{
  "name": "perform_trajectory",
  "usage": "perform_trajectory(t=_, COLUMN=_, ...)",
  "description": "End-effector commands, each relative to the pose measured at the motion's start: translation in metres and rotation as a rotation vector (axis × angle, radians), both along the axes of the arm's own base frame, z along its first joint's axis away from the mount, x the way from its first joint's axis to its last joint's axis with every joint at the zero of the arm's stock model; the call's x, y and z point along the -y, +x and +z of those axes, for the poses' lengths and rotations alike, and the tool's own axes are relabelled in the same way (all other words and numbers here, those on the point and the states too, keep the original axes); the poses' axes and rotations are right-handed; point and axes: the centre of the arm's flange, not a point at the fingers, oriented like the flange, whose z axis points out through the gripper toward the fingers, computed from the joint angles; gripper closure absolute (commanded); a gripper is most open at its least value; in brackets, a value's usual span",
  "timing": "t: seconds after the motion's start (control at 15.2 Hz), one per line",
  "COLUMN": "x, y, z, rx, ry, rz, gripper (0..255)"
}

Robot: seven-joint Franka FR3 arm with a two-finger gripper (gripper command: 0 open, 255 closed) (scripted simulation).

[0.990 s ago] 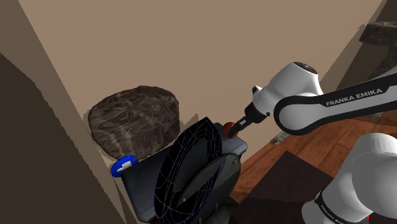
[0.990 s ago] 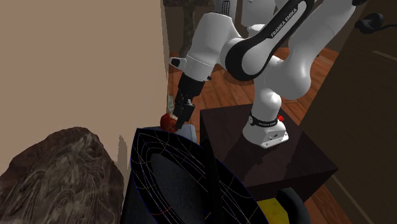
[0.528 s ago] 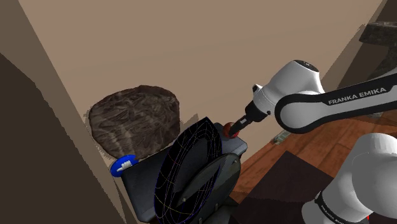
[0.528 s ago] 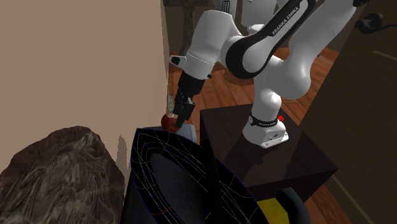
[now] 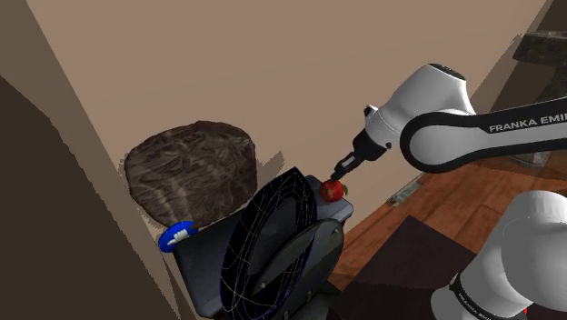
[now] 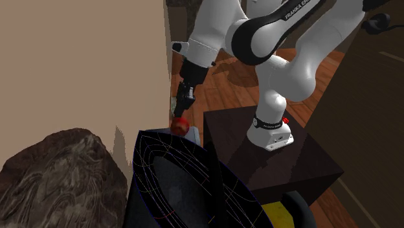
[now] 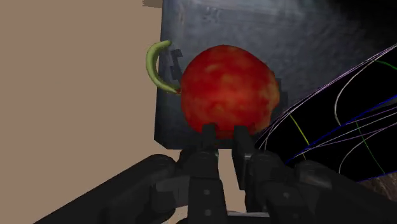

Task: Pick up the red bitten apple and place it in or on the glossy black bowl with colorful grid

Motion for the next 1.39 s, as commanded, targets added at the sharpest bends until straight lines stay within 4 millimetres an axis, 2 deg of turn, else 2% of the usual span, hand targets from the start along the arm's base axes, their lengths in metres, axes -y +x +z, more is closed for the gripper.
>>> perform_trajectory(t=0.0, x=0.0, y=0.0, z=0.01, rx=-0.004, ry=-0.001, rz=0.0, gripper=255)
perform_trajectory(t=0.13, x=0.0, y=0.0, z=0.02, rx=-0.004, ry=-0.001, rz=0.0, gripper=255)
perform_trajectory(t=0.2, x=0.001, y=0.0, z=0.016, rx=-0.003, ry=0.0, rz=0.0, gripper=255)
perform_trajectory(t=0.26, x=0.001, y=0.0, z=0.016, rx=-0.003, ry=0.0, rz=0.0, gripper=0)
perform_trajectory(t=0.46, x=-0.036, y=-0.021, z=0.006, rx=-0.007, ry=-0.375, rz=0.547, gripper=0)
perform_trajectory(t=0.53, x=-0.04, y=-0.026, z=0.004, rx=-0.008, ry=-0.429, rz=0.626, gripper=0)
perform_trajectory(t=0.99, x=-0.04, y=-0.013, z=-0.031, rx=-0.008, ry=-0.429, rz=0.626, gripper=0)
perform_trajectory(t=1.32, x=-0.04, y=-0.012, z=-0.034, rx=-0.008, ry=-0.429, rz=0.626, gripper=0)
